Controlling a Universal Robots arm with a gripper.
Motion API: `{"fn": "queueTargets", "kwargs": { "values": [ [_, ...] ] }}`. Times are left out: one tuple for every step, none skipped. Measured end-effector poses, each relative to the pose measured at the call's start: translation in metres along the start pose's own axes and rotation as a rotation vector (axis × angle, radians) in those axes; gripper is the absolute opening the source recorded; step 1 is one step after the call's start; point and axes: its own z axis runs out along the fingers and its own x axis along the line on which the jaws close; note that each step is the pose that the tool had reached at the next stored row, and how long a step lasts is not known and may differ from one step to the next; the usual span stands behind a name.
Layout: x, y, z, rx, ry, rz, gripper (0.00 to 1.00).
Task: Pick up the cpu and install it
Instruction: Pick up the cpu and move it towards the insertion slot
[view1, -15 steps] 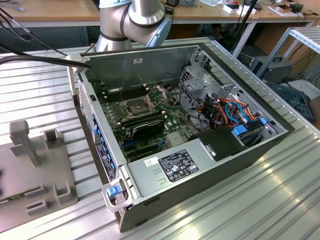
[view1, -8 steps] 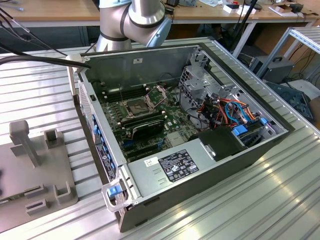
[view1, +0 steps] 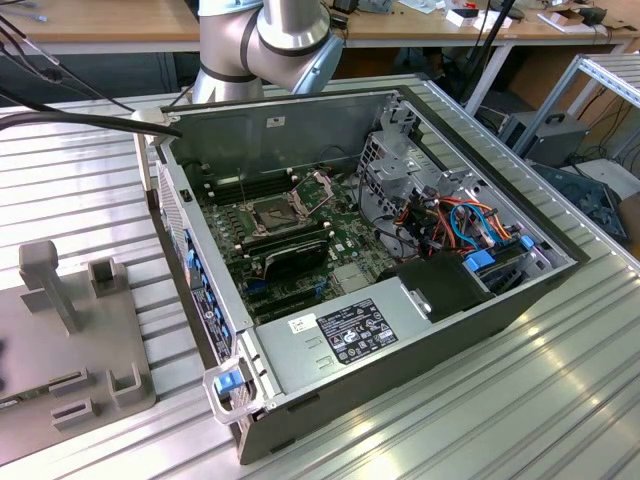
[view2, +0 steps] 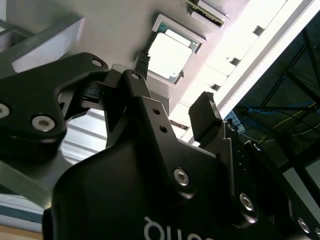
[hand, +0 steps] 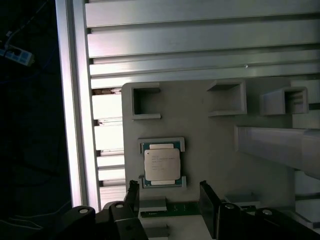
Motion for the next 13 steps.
{"fn": "queueTargets", "kwargs": {
  "values": [
    [0.0, -0.0001, 0.0, 0.0, 0.0, 0.0, 0.6],
    [0.0, -0.0001, 0.0, 0.0, 0.0, 0.0, 0.6],
    [0.0, -0.0001, 0.0, 0.0, 0.0, 0.0, 0.6],
    [0.0, -0.0002, 0.0, 0.0, 0.0, 0.0, 0.6],
    [0.0, -0.0002, 0.0, 0.0, 0.0, 0.0, 0.6],
    [0.0, -0.0003, 0.0, 0.0, 0.0, 0.0, 0.6],
    [0.0, -0.0003, 0.0001, 0.0, 0.0, 0.0, 0.6],
    [0.0, -0.0004, 0.0001, -0.0001, -0.0001, 0.0, 0.6],
    [0.0, -0.0004, 0.0002, 0.0, 0.0, 0.0, 0.6],
    [0.0001, -0.0004, 0.0006, 0.0, 0.0, 0.0, 0.6],
    [0.0, -0.0004, 0.0013, -0.0001, -0.0001, 0.0, 0.6],
    [0.0, -0.0004, 0.0021, 0.0, 0.0, 0.0, 0.6],
    [0.0, -0.0004, 0.003, 0.0, 0.0, 0.0, 0.6]
  ]
}}
